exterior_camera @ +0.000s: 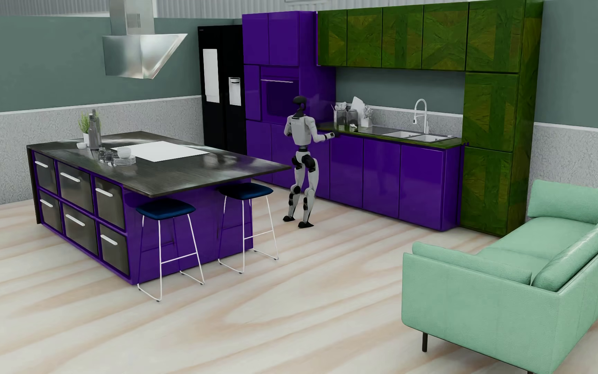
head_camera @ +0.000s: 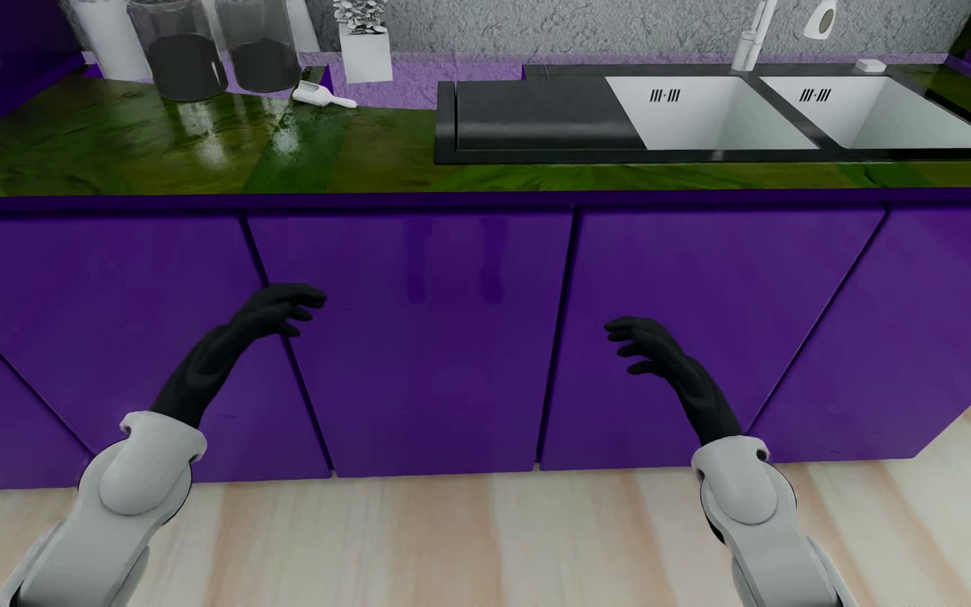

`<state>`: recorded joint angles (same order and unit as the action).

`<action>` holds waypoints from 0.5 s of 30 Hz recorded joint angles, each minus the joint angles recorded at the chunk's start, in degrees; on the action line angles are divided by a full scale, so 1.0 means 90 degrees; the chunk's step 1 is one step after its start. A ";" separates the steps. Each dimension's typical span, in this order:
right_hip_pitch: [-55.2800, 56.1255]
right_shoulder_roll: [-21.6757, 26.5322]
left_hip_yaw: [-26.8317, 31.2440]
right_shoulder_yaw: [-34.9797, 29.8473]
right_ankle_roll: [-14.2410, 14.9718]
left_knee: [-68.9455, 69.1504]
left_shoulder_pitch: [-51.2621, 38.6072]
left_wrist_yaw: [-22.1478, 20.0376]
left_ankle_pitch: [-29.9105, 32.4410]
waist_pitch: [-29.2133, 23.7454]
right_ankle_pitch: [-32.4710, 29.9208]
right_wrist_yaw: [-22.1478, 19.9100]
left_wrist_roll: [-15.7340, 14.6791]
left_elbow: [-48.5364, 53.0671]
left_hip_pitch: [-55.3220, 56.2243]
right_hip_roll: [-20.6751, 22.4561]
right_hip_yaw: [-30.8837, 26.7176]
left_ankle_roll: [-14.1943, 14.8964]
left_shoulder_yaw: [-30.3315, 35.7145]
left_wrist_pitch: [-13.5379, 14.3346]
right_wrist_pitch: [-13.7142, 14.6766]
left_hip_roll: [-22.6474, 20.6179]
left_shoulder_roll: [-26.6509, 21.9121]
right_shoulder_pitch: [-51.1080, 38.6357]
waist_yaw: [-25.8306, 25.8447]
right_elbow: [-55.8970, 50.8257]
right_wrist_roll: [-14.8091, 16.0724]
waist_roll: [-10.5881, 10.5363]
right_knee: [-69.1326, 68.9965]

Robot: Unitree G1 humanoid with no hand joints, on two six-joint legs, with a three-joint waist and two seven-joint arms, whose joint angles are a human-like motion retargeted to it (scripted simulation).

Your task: Stay put

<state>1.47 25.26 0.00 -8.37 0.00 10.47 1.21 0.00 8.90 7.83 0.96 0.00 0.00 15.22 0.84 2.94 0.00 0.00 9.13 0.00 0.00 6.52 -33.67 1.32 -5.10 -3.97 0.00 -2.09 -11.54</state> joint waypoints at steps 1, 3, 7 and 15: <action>-0.0029 0.0043 0.0000 -0.0043 0.0000 -0.0004 0.0007 0.0000 -0.0021 -0.0020 0.0000 0.0000 0.0000 -0.0204 -0.0029 0.0015 0.0000 0.0000 0.0146 0.0000 0.0000 0.0019 0.0004 0.0016 -0.0002 0.0181 0.0000 -0.0061 0.0011; -0.0030 0.0001 0.0000 -0.0116 0.0000 -0.0009 0.0068 0.0000 -0.0002 -0.0060 -0.0007 0.0000 0.0000 -0.0444 -0.0034 -0.0002 0.0000 0.0000 0.0407 0.0000 0.0000 0.0001 0.0063 0.0011 0.0022 0.0442 0.0000 -0.0101 -0.0006; -0.0010 -0.0016 0.0000 -0.0704 0.0000 -0.0016 0.0116 0.0000 0.0012 -0.0097 -0.0019 0.0000 0.0000 -0.0829 -0.0026 -0.0035 0.0000 0.0000 0.0803 0.0000 0.0000 -0.0024 0.0207 0.0000 0.0100 0.0849 0.0000 -0.0079 -0.0013; 0.0063 -0.0045 0.0000 -0.1796 0.0000 0.0022 -0.0094 0.0000 0.0011 -0.0154 -0.0098 0.0000 0.0000 -0.2449 0.0095 -0.0046 0.0000 0.0000 0.1091 0.0000 0.0000 -0.0014 0.0566 -0.0176 0.0211 0.2623 0.0000 0.0075 -0.0014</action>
<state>2.04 24.85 0.00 -24.53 0.00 10.67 0.37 0.00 9.00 6.44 0.08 0.00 0.00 -6.82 1.69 2.52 0.00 0.00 18.95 0.00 0.00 6.40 -28.59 -0.27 -3.20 19.64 0.00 -1.41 -11.67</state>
